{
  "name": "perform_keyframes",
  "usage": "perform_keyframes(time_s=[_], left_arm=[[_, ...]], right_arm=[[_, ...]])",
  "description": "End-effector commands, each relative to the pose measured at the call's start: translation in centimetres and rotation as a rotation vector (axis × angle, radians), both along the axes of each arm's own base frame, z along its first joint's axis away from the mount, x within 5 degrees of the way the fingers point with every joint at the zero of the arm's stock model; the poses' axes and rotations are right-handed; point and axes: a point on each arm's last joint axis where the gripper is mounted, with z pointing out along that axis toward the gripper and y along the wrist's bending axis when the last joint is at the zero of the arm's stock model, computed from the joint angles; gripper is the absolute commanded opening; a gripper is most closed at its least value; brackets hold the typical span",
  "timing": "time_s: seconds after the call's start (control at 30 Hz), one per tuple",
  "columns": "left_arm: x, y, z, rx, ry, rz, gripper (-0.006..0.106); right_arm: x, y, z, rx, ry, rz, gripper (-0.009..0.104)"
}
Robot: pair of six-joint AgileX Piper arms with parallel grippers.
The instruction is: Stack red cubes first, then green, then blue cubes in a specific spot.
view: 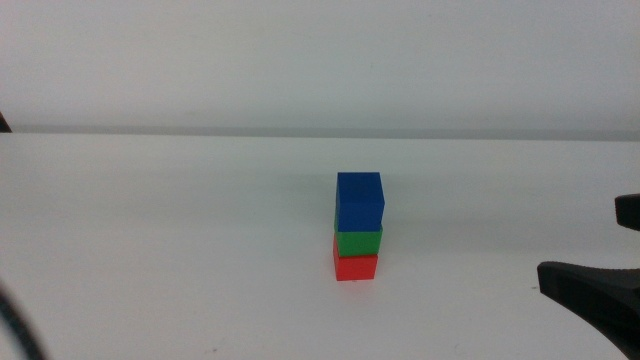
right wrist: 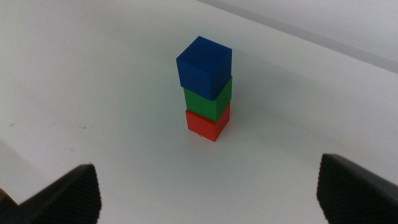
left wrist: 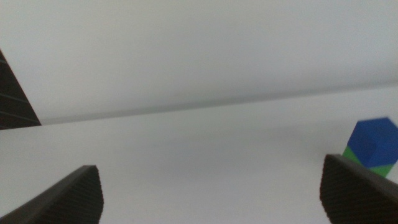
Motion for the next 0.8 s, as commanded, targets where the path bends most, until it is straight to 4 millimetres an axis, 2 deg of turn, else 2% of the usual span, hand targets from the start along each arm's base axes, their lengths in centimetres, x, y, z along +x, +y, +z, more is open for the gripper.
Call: perform_keyframes(time_s=[0.0, 0.17, 0.27, 0.57, 0.67, 0.77], left_arm=[[-1.3, -0.1, 0.1, -0.031, -0.055, 0.012, 0.094], [-3.7, -0.1, 0.4, -0.029, -0.151, 0.025, 0.094], [-4.4, -0.1, 0.4, -0.033, -0.176, 0.022, 0.094], [-4.0, -0.1, -0.3, -0.039, -0.156, 0.020, 0.094], [-3.0, 0.0, -1.7, -0.037, -0.129, 0.029, 0.094], [-2.0, 0.3, -3.8, -0.002, -0.134, 0.062, 0.094]], right_arm=[[0.0, -0.1, 0.1, 0.006, -0.014, -0.004, 0.093], [0.0, -0.1, 0.1, 0.006, -0.014, -0.004, 0.093], [0.0, -0.1, 0.1, 0.006, -0.014, -0.004, 0.093], [0.0, -0.1, 0.1, 0.006, -0.014, -0.004, 0.093], [0.2, 0.0, -0.6, 0.007, -0.012, -0.006, 0.093], [0.0, -0.3, -2.6, 0.082, -0.121, -0.024, 0.093]])
